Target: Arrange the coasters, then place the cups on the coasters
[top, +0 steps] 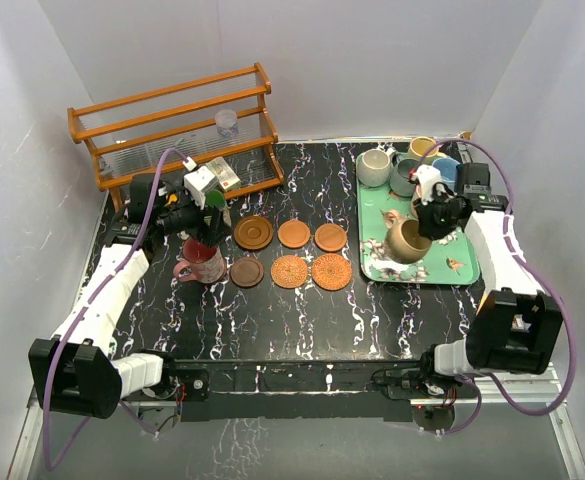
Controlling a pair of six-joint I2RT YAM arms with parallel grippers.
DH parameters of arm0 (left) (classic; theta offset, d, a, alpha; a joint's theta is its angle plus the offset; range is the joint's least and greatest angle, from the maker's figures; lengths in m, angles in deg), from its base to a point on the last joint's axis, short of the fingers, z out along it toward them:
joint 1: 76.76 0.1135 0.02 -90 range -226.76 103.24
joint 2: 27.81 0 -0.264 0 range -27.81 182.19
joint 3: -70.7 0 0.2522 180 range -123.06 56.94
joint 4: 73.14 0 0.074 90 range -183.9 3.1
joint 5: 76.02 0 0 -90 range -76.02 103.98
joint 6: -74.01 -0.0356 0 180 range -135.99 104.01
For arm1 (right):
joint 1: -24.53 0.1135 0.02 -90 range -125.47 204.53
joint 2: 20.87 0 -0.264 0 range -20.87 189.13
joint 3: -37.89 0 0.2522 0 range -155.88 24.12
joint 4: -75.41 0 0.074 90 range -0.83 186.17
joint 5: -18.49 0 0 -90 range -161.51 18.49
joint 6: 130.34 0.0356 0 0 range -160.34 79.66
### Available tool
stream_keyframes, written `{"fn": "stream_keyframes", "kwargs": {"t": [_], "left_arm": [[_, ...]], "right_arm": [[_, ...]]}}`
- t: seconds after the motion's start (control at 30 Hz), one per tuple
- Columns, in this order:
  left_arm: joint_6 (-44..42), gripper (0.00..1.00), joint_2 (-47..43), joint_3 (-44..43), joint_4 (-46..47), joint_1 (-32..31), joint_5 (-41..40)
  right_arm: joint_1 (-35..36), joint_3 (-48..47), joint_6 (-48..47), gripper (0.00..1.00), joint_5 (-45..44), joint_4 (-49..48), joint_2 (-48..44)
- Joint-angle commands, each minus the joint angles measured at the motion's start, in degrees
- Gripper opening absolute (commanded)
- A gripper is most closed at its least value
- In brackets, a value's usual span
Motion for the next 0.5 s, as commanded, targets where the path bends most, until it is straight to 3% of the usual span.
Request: {"fn": "stream_keyframes", "kwargs": {"t": [0.0, 0.17, 0.47], "left_arm": [[-2.3, 0.73, -1.83, 0.58, -0.81, -0.32, 7.71], [-4.91, 0.72, -0.4, -1.0, -3.97, -0.79, 20.07], [-17.85, 0.69, 6.36, -8.83, -15.3, -6.92, 25.14]], "right_arm": [[4.95, -1.54, -5.58, 0.0, 13.32, -4.3, -6.2], [13.45, -5.92, -6.88, 0.0, 18.58, -3.13, -6.31], [28.16, -13.5, -7.4, 0.0, 16.65, -0.88, -3.96]]}}
